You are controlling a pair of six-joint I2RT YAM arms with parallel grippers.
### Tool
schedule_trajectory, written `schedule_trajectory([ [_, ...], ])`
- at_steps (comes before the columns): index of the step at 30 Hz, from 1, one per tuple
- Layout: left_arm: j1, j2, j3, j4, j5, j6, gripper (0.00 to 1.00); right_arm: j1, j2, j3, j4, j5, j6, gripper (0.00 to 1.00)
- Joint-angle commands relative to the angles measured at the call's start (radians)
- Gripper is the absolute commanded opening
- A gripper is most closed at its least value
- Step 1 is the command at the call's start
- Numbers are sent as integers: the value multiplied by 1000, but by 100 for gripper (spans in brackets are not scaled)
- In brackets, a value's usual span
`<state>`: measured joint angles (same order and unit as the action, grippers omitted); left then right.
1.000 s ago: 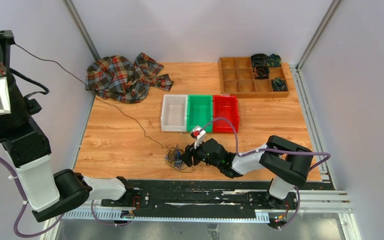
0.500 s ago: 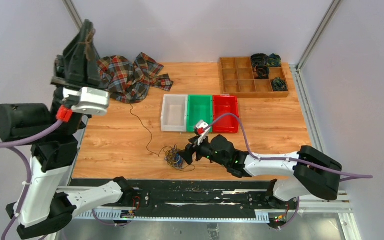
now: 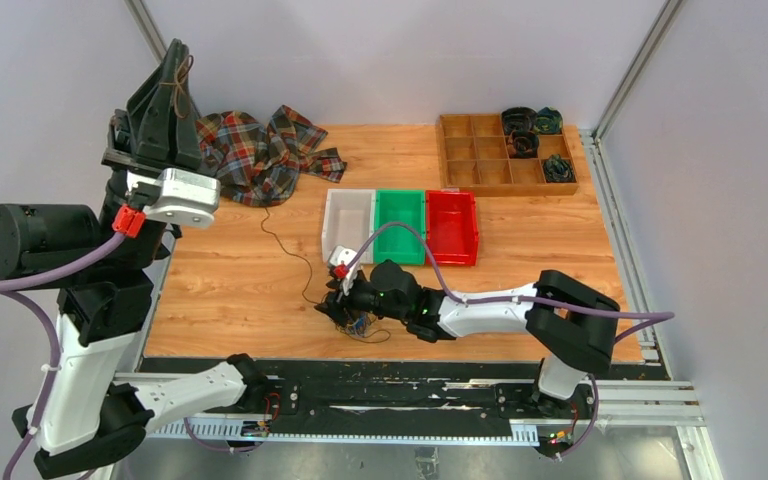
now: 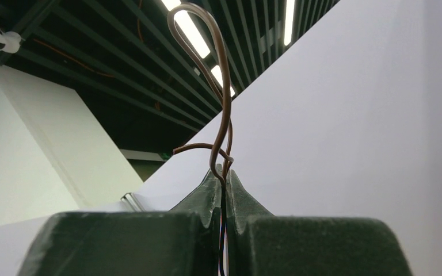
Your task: Untangle the cables
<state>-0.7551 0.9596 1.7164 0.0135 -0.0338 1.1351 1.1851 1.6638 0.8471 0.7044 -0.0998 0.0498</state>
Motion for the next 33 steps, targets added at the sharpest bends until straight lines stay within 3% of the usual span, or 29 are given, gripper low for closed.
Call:
schedule_trajectory([
  [1,-6,-6,26,-20,-25,19,1,11,16,29,6,-23,-19,44],
  [5,-6,-32,-24,-32,-35,-3,1,8,-22,0,25,39,-5,4],
  [6,-6,-48,-43,-40,-42,-17,1,7,-38,-10,32,47,-5,1],
  [12,-5,-157,-223,-289,-83,-189,3,-2,-188,-57,-17,61,-11,0],
  [17,-6,-336,-556,-469,-38,-343,12,-8,-336,-93,-80,55,-32,1],
  [21,-6,-454,-766,-549,16,-380,19,-10,-403,-98,-160,51,-54,1],
  [28,-6,-498,-879,-649,278,-248,35,-12,-435,-58,-265,-24,-68,0],
  [33,-6,-465,-884,-634,358,-159,39,-12,-417,0,-325,-83,-76,1],
])
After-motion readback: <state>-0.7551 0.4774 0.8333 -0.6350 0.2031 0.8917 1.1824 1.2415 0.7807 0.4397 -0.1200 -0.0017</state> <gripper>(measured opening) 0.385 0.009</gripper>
